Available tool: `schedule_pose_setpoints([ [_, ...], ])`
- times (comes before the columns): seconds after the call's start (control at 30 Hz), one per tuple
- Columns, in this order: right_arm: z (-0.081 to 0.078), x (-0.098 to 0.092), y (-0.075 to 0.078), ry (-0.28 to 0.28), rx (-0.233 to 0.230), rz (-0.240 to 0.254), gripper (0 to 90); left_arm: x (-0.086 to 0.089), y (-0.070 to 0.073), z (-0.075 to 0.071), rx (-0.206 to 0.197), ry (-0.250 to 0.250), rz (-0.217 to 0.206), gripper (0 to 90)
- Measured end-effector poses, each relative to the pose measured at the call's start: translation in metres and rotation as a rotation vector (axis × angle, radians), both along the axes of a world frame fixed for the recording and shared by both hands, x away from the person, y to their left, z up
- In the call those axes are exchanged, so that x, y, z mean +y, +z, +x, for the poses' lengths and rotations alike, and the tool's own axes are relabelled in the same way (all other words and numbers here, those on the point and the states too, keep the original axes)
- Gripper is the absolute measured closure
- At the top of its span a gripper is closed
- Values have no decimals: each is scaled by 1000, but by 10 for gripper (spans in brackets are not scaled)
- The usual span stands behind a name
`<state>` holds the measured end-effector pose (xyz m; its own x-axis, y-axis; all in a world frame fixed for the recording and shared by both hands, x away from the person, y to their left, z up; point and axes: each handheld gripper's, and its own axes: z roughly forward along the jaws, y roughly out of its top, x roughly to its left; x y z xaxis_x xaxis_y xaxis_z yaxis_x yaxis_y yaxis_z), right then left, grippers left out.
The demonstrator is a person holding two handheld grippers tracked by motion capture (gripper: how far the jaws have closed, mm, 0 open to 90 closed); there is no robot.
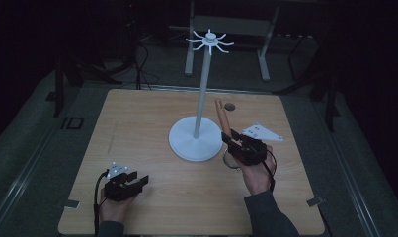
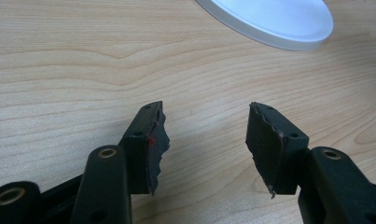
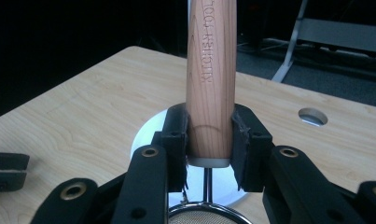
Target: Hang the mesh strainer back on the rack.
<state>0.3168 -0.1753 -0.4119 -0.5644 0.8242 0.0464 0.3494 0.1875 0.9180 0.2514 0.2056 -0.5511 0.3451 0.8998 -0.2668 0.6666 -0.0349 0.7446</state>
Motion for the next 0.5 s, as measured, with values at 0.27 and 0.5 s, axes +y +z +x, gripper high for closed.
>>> schedule_pose_setpoints([
  [0.27, 2, -2, 8, -2, -13, 45, 695, 0, 0, 0, -2, 3, -2, 469],
  [0.5, 4, -3, 11, -1, -15, 80, 694, 1, 0, 0, -4, 4, -2, 468],
])
